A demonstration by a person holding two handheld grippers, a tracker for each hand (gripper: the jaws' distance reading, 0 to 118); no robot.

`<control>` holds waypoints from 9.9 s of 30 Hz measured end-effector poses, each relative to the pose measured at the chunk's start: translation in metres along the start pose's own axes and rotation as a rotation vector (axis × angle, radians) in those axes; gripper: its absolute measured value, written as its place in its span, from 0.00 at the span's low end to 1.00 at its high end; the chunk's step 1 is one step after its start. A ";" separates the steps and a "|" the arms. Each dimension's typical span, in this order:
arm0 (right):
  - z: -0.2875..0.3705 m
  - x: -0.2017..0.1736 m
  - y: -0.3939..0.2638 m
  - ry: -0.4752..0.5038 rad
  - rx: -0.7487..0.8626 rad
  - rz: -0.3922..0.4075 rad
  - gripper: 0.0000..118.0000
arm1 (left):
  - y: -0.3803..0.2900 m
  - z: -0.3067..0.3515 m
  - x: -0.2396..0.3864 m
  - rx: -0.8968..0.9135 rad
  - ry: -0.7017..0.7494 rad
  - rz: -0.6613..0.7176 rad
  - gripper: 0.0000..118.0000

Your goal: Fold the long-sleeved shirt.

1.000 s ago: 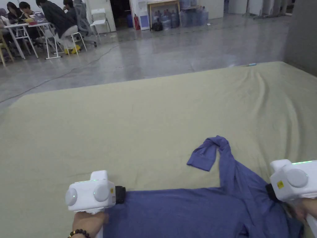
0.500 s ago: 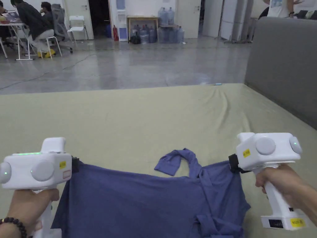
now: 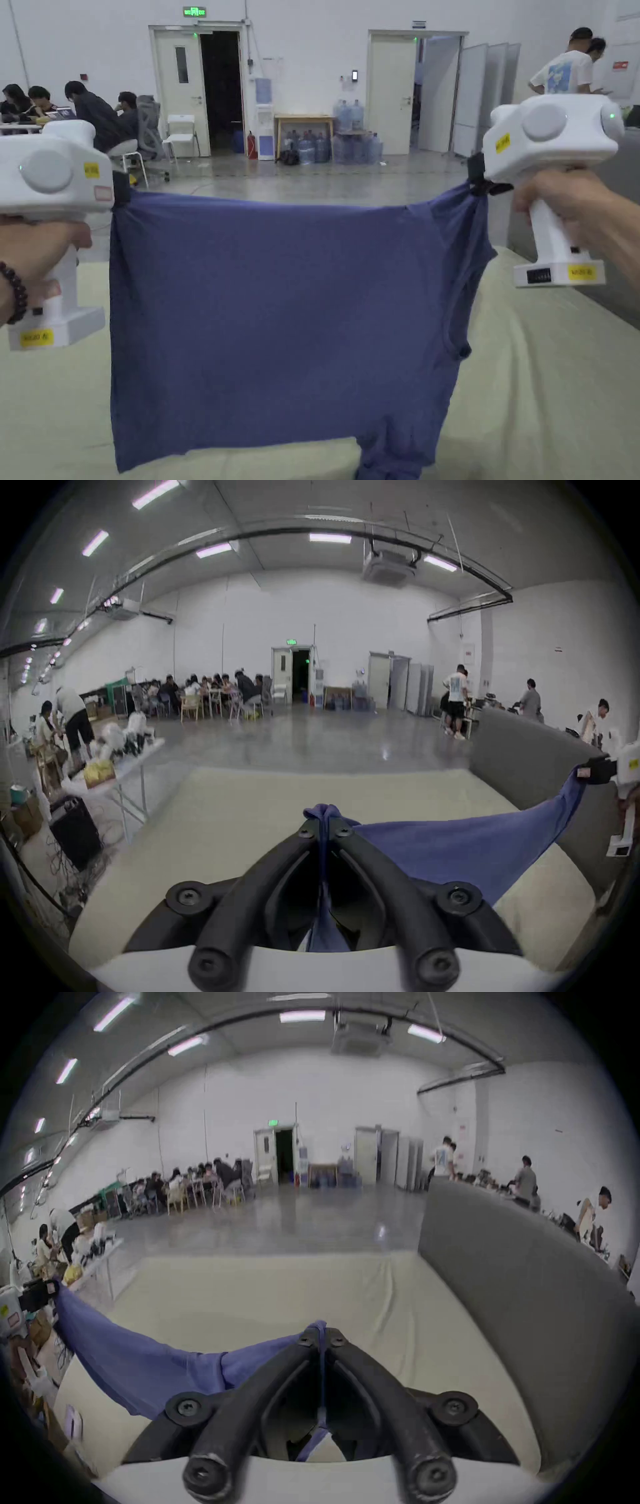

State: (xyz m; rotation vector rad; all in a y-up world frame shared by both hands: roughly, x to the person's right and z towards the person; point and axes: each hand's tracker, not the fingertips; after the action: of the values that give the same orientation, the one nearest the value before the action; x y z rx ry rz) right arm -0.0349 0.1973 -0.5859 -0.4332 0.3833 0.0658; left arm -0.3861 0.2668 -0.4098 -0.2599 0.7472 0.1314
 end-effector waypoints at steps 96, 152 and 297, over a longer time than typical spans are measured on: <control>-0.118 -0.005 -0.355 0.077 -0.469 0.049 0.43 | -0.333 0.007 -0.020 -0.455 -0.148 -0.032 0.00; -0.158 0.005 -0.402 -0.039 -0.644 0.054 0.69 | -0.334 0.011 -0.035 -0.498 -0.174 0.060 0.00; 0.040 -0.040 -0.316 0.116 -0.465 0.085 0.00 | -0.264 0.082 -0.072 -0.432 -0.123 -0.044 0.00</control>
State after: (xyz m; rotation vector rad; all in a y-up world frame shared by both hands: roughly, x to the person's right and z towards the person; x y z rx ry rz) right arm -0.0131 -0.0719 -0.4120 -0.8820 0.5020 0.2155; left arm -0.3291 0.0344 -0.2535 -0.6731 0.5848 0.2647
